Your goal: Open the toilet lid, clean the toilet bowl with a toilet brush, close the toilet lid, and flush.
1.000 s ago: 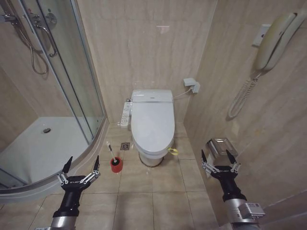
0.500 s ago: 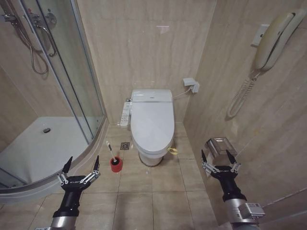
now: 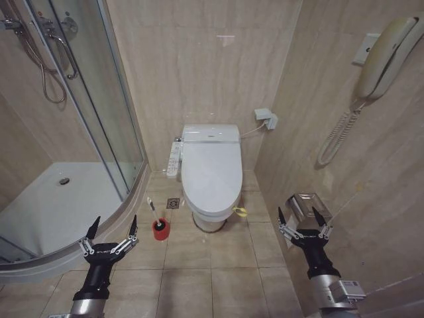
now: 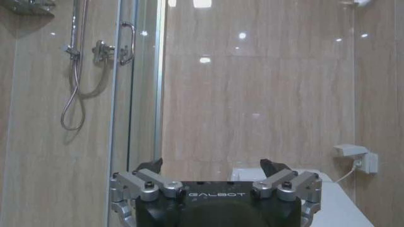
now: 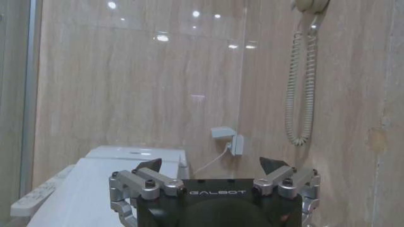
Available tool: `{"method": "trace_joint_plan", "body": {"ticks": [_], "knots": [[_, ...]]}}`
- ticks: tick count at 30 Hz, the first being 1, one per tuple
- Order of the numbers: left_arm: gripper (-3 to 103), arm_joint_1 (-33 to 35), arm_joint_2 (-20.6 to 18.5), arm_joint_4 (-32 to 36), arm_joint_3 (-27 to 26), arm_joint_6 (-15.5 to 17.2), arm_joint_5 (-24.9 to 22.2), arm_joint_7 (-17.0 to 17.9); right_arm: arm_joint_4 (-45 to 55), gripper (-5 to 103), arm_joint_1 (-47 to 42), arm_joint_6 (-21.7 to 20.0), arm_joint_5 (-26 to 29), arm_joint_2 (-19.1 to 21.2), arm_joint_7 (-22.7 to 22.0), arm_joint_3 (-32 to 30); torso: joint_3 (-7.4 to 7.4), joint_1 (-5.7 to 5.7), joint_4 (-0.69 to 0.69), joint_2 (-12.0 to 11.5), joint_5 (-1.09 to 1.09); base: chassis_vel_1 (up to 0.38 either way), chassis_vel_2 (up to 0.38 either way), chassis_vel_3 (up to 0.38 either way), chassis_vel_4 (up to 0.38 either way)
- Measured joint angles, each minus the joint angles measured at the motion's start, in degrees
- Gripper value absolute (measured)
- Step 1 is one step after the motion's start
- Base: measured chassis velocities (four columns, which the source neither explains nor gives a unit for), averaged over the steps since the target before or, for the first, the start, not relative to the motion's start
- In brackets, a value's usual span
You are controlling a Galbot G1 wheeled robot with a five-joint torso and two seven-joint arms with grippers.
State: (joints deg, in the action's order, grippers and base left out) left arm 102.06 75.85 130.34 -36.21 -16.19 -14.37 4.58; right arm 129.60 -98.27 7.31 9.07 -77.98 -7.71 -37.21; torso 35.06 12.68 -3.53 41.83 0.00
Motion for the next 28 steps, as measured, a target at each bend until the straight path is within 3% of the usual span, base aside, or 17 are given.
{"method": "trace_joint_plan", "body": {"ticks": [28], "knots": [[100, 0.0, 0.0, 0.0, 0.0, 0.0, 0.0, 0.0, 0.0, 100, 0.0, 0.0, 0.0, 0.0, 0.0, 0.0, 0.0, 0.0, 0.0, 0.0, 0.0, 0.0, 0.0, 0.0, 0.0]]}}
